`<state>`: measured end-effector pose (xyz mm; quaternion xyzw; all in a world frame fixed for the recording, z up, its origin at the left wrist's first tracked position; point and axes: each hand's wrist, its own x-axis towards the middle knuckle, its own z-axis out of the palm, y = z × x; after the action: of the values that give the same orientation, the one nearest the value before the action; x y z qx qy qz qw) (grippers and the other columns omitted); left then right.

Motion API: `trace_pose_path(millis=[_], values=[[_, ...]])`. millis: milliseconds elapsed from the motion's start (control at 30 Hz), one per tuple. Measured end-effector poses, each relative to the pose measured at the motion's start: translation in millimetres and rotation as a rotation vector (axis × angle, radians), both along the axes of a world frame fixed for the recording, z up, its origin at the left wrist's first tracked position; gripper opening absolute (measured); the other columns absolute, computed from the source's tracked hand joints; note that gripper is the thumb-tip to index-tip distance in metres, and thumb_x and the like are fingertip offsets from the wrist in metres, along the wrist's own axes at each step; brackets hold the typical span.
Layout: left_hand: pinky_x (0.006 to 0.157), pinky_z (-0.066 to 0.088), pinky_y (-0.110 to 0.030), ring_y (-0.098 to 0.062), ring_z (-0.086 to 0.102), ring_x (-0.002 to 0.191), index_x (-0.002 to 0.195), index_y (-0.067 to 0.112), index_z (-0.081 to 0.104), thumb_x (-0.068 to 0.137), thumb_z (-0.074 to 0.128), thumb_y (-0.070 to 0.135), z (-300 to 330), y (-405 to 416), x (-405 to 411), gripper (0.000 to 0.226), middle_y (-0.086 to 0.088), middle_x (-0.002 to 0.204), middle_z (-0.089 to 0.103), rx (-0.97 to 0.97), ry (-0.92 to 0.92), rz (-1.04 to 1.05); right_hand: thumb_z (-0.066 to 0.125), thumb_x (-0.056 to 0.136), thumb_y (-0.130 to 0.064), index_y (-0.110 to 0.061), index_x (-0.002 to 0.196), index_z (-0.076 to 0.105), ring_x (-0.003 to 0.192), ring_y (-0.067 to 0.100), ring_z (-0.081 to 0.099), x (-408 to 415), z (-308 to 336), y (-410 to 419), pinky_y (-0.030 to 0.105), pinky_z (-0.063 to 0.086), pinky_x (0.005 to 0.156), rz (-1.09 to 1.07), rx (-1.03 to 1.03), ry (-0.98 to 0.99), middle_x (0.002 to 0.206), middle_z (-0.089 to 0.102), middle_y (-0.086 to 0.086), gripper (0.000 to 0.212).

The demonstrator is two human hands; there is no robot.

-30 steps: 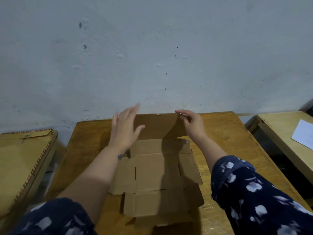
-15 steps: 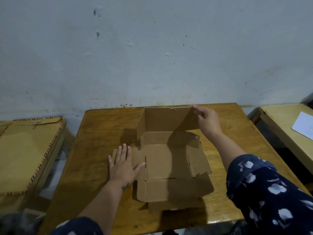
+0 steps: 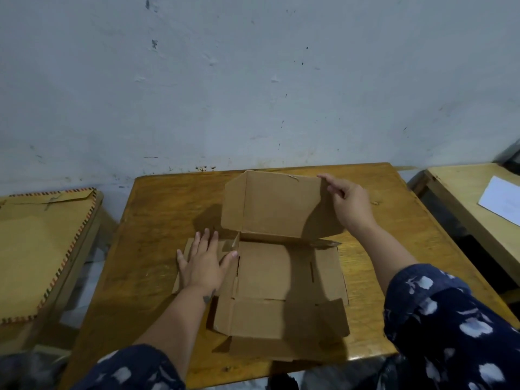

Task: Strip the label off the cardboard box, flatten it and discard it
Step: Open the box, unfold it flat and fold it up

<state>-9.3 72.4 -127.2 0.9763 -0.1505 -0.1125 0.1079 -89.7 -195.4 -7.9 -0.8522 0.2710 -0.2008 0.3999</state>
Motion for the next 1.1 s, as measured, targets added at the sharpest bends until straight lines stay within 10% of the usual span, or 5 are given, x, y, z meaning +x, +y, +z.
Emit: trace_pose_path(millis=[767, 1100], values=[[0.111, -0.009, -0.061, -0.018, -0.008, 0.147, 0.149, 0.034, 0.017, 0.092, 0.005, 0.06, -21.7, -36.2, 42.0, 0.064, 0.004, 0.16, 0.003, 0.022, -0.153, 0.195, 0.041, 0.097, -0.002, -0.024, 0.112, 0.069, 0.104, 0.007, 0.047, 79.6, -7.3, -40.4, 0.028, 0.047, 0.089, 0.021, 0.076, -0.127, 0.11, 0.061, -0.002, 0.039], [0.113, -0.005, -0.06, -0.02, -0.006, 0.147, 0.15, 0.025, 0.018, 0.097, 0.028, 0.048, -21.3, -46.5, 62.5, 0.059, 0.0, 0.16, 0.003, -0.016, -0.127, 0.249, 0.044, 0.098, -0.007, -0.026, 0.127, 0.059, 0.132, 0.014, 0.042, 94.5, -17.2, -49.3, 0.015, 0.032, 0.096, 0.184, 0.115, 0.055, 0.136, 0.056, -0.001, 0.038]])
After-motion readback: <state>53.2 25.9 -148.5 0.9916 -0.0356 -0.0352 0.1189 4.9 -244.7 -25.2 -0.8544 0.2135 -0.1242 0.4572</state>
